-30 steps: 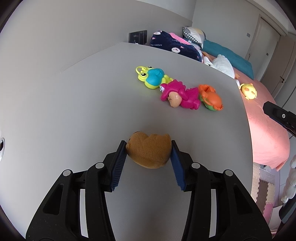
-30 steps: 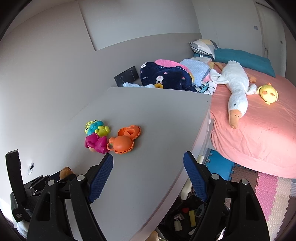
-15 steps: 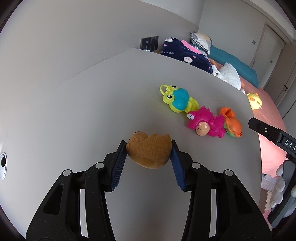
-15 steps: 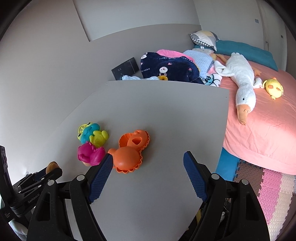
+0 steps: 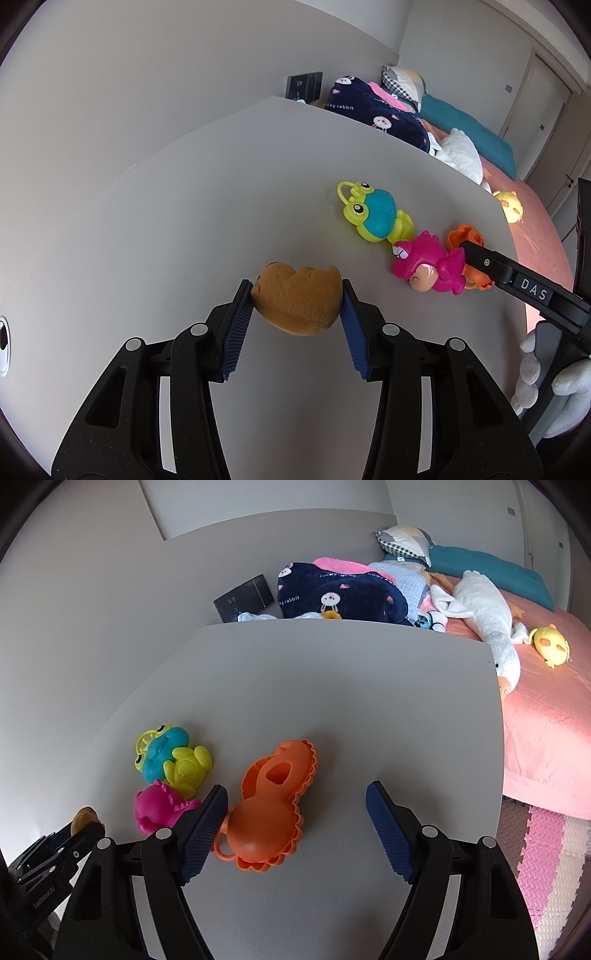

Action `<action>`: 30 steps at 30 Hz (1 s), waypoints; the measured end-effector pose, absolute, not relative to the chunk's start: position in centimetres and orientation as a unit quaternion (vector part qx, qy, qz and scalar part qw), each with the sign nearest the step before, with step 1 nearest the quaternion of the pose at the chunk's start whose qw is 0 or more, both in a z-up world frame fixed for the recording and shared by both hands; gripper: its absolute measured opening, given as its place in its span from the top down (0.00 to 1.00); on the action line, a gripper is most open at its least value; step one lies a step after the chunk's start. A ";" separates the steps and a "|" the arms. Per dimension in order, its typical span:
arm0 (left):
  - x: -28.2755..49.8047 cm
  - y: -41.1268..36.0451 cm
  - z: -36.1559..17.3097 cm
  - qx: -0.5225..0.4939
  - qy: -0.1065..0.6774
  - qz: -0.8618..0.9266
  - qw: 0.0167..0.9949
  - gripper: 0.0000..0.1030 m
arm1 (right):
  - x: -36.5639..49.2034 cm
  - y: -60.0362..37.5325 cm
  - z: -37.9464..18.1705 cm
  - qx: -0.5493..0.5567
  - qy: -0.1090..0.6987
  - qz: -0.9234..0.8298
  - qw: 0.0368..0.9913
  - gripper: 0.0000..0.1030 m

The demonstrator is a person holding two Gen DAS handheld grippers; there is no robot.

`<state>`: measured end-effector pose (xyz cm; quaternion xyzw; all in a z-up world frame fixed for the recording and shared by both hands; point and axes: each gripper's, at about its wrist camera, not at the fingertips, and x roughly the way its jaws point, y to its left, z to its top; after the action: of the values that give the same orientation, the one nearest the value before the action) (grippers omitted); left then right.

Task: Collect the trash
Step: 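Grasp the brown plush toy with the left tool while the right tool grasps the orange toy, then carry the plush and orange toy over the black bin and open both tools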

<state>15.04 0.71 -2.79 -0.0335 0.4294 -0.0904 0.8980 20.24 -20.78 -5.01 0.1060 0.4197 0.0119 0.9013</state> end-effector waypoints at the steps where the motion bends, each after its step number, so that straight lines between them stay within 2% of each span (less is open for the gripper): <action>1: 15.1 0.8 -2.8 -0.034 0.430 -0.091 0.898 0.55 | 20.3 -20.5 -5.0 0.099 0.421 0.011 0.902 0.25; 3: 15.1 0.8 -2.8 -0.036 0.431 -0.092 0.897 0.55 | 20.4 -20.1 -5.0 0.091 0.422 0.017 0.902 0.36; 4: 15.1 0.9 -2.8 -0.035 0.431 -0.092 0.897 0.55 | 20.4 -19.8 -5.0 0.082 0.424 0.016 0.902 0.38; 6: 15.1 0.9 -2.7 -0.037 0.430 -0.093 0.897 0.55 | 20.4 -19.1 -5.0 0.058 0.429 0.019 0.901 0.54; 11: 14.9 0.9 -2.6 -0.038 0.429 -0.095 0.898 0.55 | 19.7 -18.6 -4.8 0.053 0.429 0.029 0.901 0.62; 30: 13.3 -1.0 -1.7 -0.038 0.418 -0.108 0.901 0.55 | 15.8 -20.6 -2.3 0.058 0.413 0.030 0.909 0.63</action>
<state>13.34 -0.96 -1.66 -0.0376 0.4177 -0.1075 0.9014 15.77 -20.62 -2.29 0.0575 0.4126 0.0296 0.9086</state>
